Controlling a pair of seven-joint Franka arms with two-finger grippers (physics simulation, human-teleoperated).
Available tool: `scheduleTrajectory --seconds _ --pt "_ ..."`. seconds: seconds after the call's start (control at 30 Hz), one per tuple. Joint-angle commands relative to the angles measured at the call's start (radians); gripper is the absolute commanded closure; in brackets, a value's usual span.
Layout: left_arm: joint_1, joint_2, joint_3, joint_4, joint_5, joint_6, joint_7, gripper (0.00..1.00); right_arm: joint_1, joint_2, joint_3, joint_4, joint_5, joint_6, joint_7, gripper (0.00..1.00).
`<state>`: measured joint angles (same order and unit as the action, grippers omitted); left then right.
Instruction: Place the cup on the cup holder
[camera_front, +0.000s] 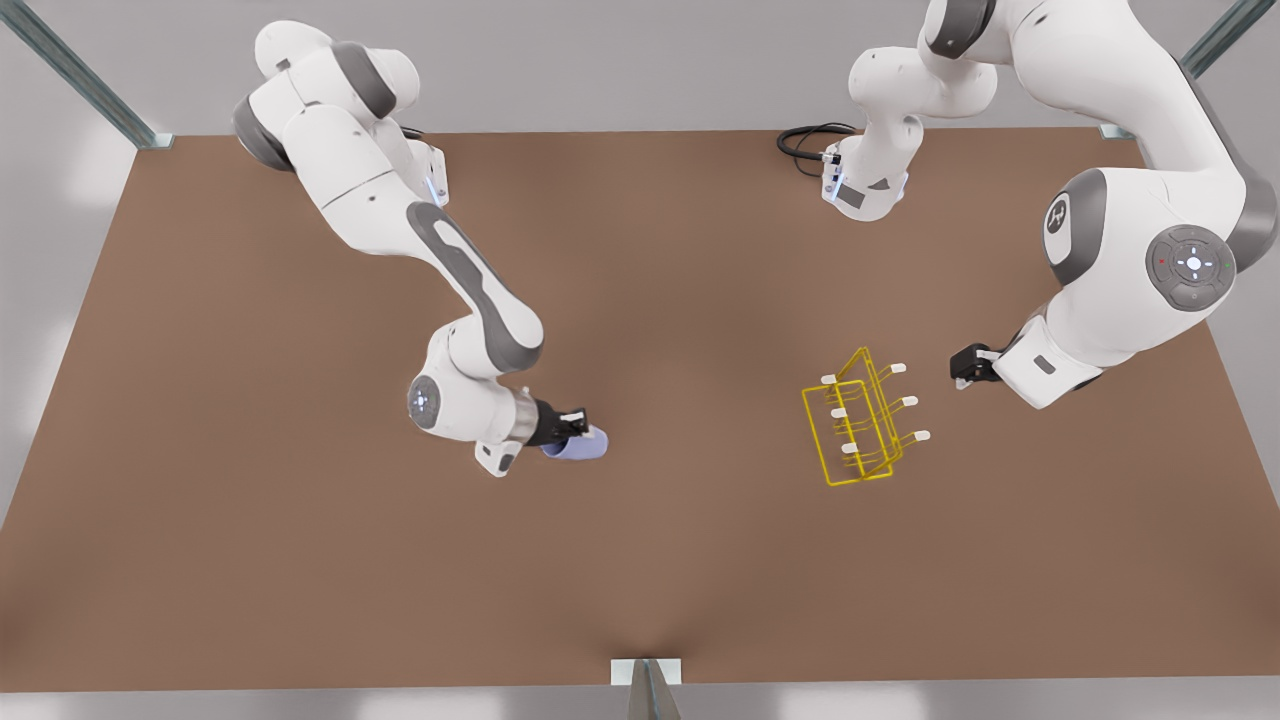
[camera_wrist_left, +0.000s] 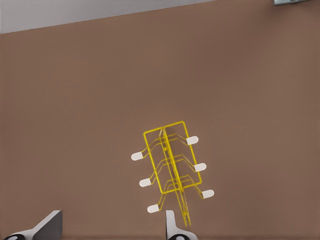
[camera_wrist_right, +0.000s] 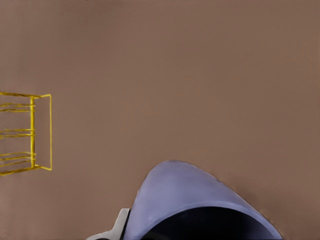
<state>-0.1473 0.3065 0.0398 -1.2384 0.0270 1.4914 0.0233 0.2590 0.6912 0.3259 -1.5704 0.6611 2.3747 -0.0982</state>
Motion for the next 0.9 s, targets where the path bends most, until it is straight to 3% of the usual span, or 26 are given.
scheduleTrajectory --seconds 0.0,0.1,0.2,0.37,0.47,0.63,0.8,0.83,0.87 --pt "0.0 -0.001 0.0 0.0 0.001 0.0 0.0 0.0 0.02 0.068 0.044 0.076 0.149 0.093 0.035 0.79" --pt "0.0 -0.001 0.002 0.0 0.001 0.001 0.0 0.0 0.097 0.226 0.064 0.292 0.275 0.097 0.035 0.79" --pt "0.0 0.0 0.002 -0.001 0.001 0.001 0.0 0.0 0.103 0.37 0.188 0.423 0.33 0.103 0.031 0.79" --pt "0.0 0.008 0.002 0.0 0.001 0.004 0.0 0.0 0.094 0.32 0.168 0.267 0.548 0.112 -0.041 0.79" --pt "0.0 0.008 0.002 -0.001 0.001 0.006 0.0 0.0 -0.001 0.281 0.171 0.164 0.606 0.021 -0.198 0.79" --pt "0.0 0.022 0.002 -0.001 0.001 0.007 -0.006 0.0 0.011 0.327 0.173 0.153 0.767 0.0 -0.388 0.79" --pt "0.0 0.029 0.002 0.0 0.001 0.01 -0.008 0.0 0.028 0.364 0.173 0.165 0.762 0.001 -0.41 0.79" --pt "0.0 0.029 0.002 0.0 0.001 0.01 -0.008 0.0 0.028 0.37 0.173 0.165 0.761 0.001 -0.41 0.73" --pt "0.0 0.029 0.002 0.0 0.001 0.01 -0.008 0.0 0.028 0.372 0.171 0.168 0.761 0.001 -0.405 0.52"
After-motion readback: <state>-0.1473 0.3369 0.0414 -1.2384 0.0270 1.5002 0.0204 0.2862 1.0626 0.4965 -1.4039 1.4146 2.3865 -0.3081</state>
